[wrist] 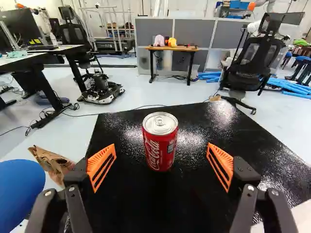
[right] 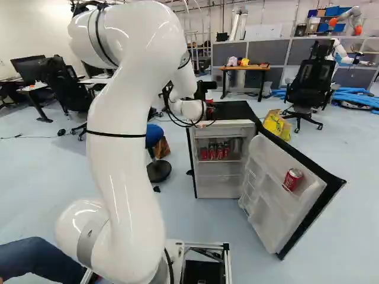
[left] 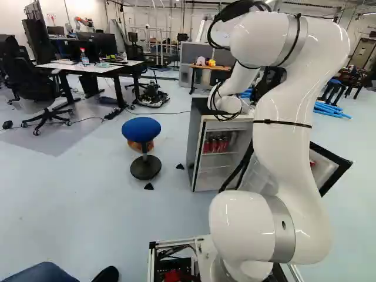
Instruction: Grab a drink from the fridge
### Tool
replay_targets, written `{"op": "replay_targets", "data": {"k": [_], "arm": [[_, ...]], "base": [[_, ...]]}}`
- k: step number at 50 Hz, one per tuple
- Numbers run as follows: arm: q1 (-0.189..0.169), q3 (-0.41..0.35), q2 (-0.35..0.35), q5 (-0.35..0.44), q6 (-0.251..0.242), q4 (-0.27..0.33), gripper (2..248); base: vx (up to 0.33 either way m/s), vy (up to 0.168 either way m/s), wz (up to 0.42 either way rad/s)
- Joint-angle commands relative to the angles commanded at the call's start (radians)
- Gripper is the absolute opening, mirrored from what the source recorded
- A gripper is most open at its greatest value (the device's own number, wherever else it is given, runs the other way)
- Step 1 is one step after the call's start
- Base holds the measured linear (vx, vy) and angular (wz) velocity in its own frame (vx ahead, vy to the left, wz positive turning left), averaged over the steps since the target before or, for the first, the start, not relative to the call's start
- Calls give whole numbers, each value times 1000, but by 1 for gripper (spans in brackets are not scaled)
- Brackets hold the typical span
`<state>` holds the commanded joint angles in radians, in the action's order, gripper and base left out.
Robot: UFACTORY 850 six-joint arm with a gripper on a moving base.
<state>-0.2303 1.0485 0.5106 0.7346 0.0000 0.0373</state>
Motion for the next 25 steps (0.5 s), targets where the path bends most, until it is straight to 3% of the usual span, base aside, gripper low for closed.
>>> {"op": "replay_targets", "data": {"k": [25], "arm": [[-38,-122,-100,0,0,0,247]], "base": [[0,0,0]]}}
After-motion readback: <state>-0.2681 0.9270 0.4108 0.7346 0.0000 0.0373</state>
